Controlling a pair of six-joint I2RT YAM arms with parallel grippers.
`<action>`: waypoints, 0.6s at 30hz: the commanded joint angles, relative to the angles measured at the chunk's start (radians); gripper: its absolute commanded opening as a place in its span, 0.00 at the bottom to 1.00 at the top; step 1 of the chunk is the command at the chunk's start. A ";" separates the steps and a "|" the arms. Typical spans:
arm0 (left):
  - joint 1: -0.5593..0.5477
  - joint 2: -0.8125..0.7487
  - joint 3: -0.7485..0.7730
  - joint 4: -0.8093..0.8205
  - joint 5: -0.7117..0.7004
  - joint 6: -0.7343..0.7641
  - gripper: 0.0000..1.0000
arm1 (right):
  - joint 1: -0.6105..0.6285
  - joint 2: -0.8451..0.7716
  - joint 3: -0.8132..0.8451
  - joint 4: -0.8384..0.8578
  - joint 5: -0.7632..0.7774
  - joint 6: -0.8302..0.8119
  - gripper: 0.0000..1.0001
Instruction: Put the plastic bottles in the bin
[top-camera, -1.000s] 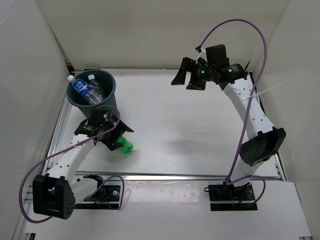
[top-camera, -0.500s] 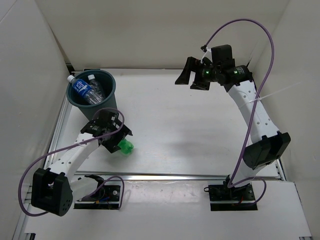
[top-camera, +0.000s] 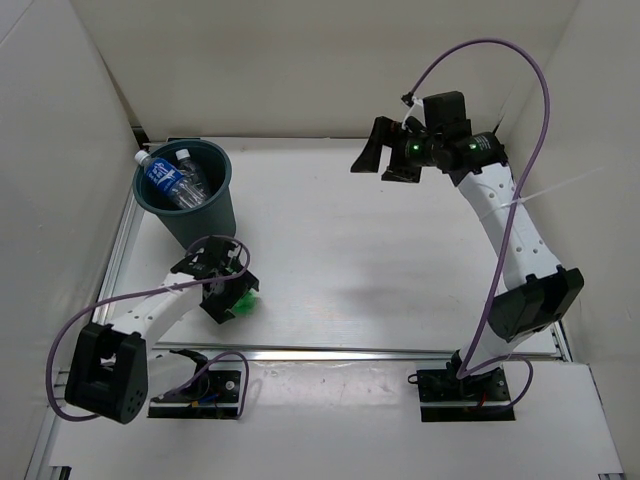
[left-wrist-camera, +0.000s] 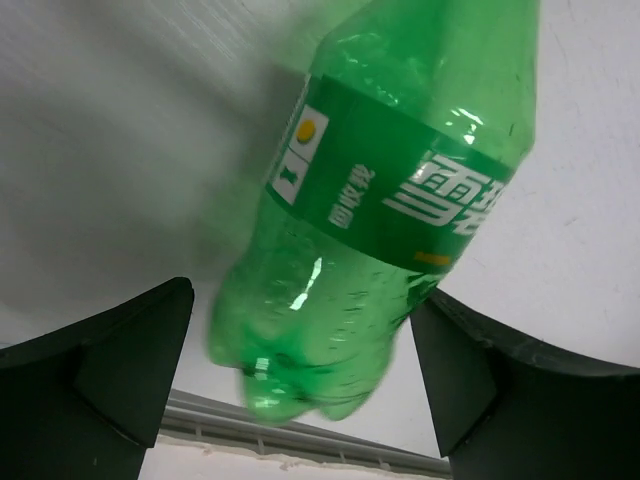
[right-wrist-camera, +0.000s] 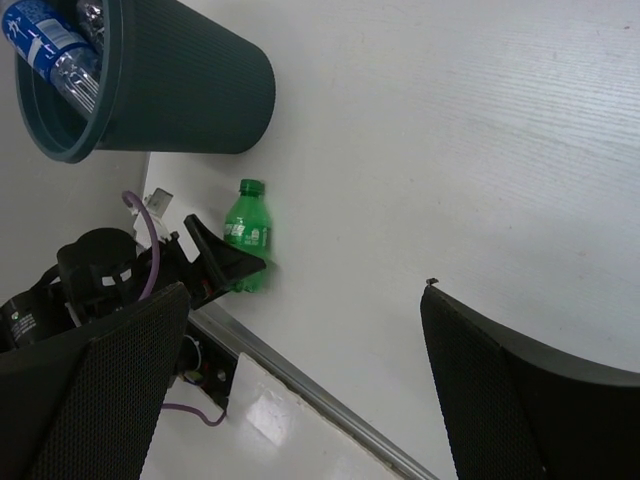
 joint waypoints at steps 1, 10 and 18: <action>-0.006 0.006 -0.011 0.049 -0.025 -0.006 0.98 | -0.012 -0.053 0.001 -0.014 -0.013 -0.022 1.00; -0.038 -0.168 -0.107 0.040 -0.025 -0.068 0.53 | -0.012 -0.062 -0.038 -0.014 -0.013 -0.022 1.00; -0.077 -0.329 0.018 -0.176 -0.066 -0.089 0.35 | -0.012 -0.062 -0.076 -0.014 -0.024 -0.013 1.00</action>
